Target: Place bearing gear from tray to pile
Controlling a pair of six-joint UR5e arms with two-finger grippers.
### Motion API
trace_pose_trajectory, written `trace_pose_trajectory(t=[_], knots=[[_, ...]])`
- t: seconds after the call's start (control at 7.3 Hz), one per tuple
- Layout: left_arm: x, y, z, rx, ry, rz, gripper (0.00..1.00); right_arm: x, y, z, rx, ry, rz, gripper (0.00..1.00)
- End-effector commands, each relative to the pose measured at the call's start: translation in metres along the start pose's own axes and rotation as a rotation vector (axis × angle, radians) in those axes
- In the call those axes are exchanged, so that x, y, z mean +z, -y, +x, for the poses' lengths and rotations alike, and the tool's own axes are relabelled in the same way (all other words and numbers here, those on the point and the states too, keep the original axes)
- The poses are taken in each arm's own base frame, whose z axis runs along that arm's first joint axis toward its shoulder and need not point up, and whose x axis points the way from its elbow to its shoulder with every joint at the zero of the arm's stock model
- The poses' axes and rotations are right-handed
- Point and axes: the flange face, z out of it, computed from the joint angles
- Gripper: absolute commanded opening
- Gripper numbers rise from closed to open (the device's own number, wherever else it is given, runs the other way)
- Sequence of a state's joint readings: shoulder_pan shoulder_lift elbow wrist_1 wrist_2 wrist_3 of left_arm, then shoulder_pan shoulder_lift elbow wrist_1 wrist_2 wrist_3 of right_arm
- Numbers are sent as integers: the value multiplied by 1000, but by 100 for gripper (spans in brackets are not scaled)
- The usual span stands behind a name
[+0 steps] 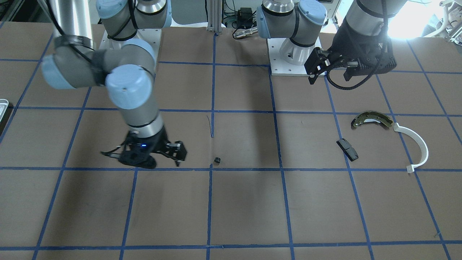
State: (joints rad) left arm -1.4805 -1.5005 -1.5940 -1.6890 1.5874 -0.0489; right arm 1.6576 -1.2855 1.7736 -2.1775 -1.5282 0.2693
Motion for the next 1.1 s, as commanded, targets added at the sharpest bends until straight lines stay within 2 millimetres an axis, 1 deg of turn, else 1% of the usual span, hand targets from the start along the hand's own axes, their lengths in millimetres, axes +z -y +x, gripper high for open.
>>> trace_pose_trajectory(t=[0.0, 0.14, 0.27, 0.41, 0.55, 0.68, 0.82, 0.96], knots=[[10, 14, 3, -2, -15, 9, 100, -62, 32, 183, -135, -127, -44, 100], [16, 19, 25, 30, -42, 35, 100, -70, 38, 274, -177, -137, -70, 100], [29, 20, 61, 100, -37, 44, 100, -75, 33, 359, -198, -143, -84, 100], [51, 25, 95, 142, -29, 41, 100, -76, 21, 436, -322, -137, -96, 100], [70, 30, 122, 124, -28, 48, 100, -63, -2, 518, -347, -99, -120, 100], [90, 37, 144, 128, -24, 44, 100, -34, -12, 586, -449, -83, -81, 100], [109, 52, 158, 113, -37, 68, 100, 16, -11, 631, -525, -100, -33, 100], [133, 56, 180, 107, -36, 57, 100, 53, -14, 652, -542, -81, -5, 99]])
